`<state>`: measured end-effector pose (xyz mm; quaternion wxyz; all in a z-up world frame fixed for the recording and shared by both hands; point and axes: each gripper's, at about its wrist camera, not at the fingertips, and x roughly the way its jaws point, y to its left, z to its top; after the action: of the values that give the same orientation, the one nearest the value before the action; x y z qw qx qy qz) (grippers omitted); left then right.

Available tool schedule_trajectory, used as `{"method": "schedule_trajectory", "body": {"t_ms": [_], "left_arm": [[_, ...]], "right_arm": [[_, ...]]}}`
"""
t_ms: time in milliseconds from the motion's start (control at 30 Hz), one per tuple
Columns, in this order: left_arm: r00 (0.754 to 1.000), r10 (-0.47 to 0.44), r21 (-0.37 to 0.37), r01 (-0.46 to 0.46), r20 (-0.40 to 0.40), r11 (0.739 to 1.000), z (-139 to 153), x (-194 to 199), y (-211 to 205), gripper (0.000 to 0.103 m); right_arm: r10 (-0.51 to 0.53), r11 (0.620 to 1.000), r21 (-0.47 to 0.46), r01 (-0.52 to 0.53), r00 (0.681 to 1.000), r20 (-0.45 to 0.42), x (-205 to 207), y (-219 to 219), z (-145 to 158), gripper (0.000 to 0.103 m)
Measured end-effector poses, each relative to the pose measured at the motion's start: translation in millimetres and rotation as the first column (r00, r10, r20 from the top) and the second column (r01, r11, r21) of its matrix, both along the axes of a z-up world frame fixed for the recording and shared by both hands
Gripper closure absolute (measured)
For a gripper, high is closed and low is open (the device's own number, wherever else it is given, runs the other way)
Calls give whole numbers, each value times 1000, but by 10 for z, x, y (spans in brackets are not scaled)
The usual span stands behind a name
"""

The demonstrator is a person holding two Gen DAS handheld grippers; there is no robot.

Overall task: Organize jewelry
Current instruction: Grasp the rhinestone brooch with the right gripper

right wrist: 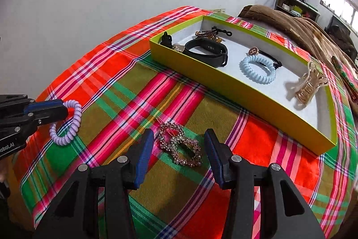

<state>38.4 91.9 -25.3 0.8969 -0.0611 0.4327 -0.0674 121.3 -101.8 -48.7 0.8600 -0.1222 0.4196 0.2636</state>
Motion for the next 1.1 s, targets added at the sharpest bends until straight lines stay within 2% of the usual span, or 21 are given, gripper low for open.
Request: {"method": "schedule_trajectory", "body": {"t_ms": [133,233,267,567,1100], "left_arm": [[1000,4,3,-4,-3,1000,-6,10,-1,93],[1000,3,10,-3,0,1000,5,4,-9,93],[1000,4,10,-4,0,1000,9,3,-10,93],[1000,2,19,-3,5,1000,44,19,-61,93],[999,-34,13,33,30,999,199,200,-225,93]], "right_arm": [[8,1000,-7,-8,1000,6,-39,13,4,56],[0,1000,-9,0,1000,24,-68,15,17,67],[-4,1000,-7,4,1000,26,-72,6,20,69],[-13,1000,21,12,999,47,-154,-58,74,69],[-94,990,110,86,993,65,-184,-379,261,69]]}}
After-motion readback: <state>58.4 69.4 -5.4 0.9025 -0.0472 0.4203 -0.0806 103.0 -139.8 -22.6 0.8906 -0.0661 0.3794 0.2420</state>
